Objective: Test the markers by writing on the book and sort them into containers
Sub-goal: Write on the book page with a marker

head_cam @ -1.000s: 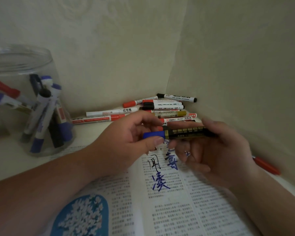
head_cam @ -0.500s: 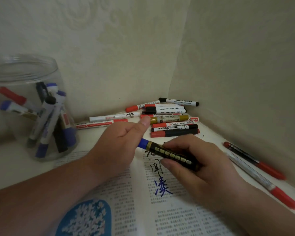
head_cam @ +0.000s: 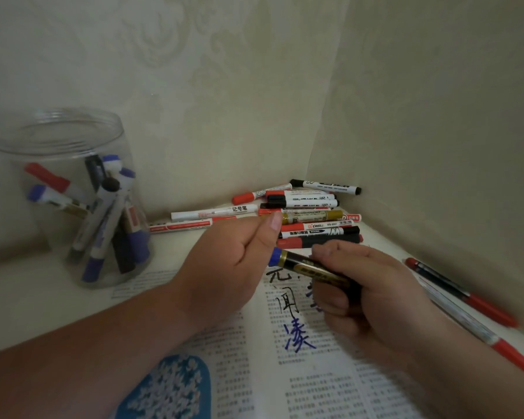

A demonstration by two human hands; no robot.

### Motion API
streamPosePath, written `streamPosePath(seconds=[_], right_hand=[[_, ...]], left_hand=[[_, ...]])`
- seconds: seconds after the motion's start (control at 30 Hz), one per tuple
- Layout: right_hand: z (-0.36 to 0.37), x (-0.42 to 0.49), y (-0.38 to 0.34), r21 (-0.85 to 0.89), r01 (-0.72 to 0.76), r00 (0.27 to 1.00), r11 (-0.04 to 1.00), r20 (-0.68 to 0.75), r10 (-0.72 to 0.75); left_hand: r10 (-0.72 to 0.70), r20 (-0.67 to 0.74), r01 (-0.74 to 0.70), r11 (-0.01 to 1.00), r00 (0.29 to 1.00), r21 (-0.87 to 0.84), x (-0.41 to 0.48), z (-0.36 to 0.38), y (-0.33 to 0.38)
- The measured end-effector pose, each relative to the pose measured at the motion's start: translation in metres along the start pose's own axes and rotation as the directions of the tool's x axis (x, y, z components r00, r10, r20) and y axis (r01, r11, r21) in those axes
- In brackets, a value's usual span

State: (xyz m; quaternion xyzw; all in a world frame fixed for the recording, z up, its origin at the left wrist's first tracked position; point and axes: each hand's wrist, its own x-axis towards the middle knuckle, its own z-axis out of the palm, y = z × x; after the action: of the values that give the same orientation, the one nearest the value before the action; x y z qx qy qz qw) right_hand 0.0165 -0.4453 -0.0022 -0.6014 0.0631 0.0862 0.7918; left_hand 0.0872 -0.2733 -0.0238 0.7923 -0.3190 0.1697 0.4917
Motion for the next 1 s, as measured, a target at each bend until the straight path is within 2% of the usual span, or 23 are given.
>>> streamPosePath(seconds=[0.07,0.17,0.3,0.4,0.5,0.6,0.77,0.9,0.93,1.0], right_hand=[[-0.005,0.006,-0.001,0.01,0.073,0.997,0.997,-0.034,-0.072],[-0.013,0.01,0.001,0.082,0.211,0.973,0.974,-0.112,-0.201],[-0.013,0.015,0.004,0.006,0.385,0.889,0.923,-0.272,-0.369],[-0.008,0.021,-0.001,-0.039,0.46,0.83,0.887,-0.336,-0.446],[-0.002,0.024,-0.016,-0.051,0.52,0.786,0.853,-0.362,-0.501],[0.025,0.027,-0.041,-0.156,0.613,0.732,0.775,-0.256,-0.631],[0.115,0.037,-0.093,-0.279,0.814,0.541,0.509,0.047,-0.84],[0.172,0.068,-0.116,-0.387,0.859,0.429,0.336,0.184,-0.884],[0.183,0.079,-0.117,-0.435,0.849,0.423,0.301,0.218,-0.879],[0.198,0.098,-0.114,-0.544,0.796,0.47,0.266,0.277,-0.838]], left_hand=[[0.025,-0.02,-0.025,1.0,0.999,0.006,0.002,-0.001,-0.005],[-0.05,-0.084,0.049,0.999,0.995,-0.011,0.003,-0.003,-0.014],[-0.099,-0.074,0.095,0.994,0.992,-0.056,0.002,-0.003,-0.015],[-0.187,-0.072,0.174,0.971,0.98,-0.162,0.002,-0.006,-0.013],[-0.314,-0.141,0.277,0.933,0.939,-0.229,0.007,-0.011,-0.025],[-0.433,-0.192,0.36,0.876,0.881,-0.322,0.014,-0.012,-0.038],[-0.619,-0.173,0.437,0.699,0.766,-0.566,0.018,-0.014,-0.04],[-0.597,-0.147,0.439,0.714,0.789,-0.545,0.015,-0.02,-0.035],[-0.58,-0.136,0.436,0.728,0.803,-0.529,0.014,-0.021,-0.035],[-0.551,-0.122,0.435,0.759,0.825,-0.485,0.013,-0.022,-0.034]])
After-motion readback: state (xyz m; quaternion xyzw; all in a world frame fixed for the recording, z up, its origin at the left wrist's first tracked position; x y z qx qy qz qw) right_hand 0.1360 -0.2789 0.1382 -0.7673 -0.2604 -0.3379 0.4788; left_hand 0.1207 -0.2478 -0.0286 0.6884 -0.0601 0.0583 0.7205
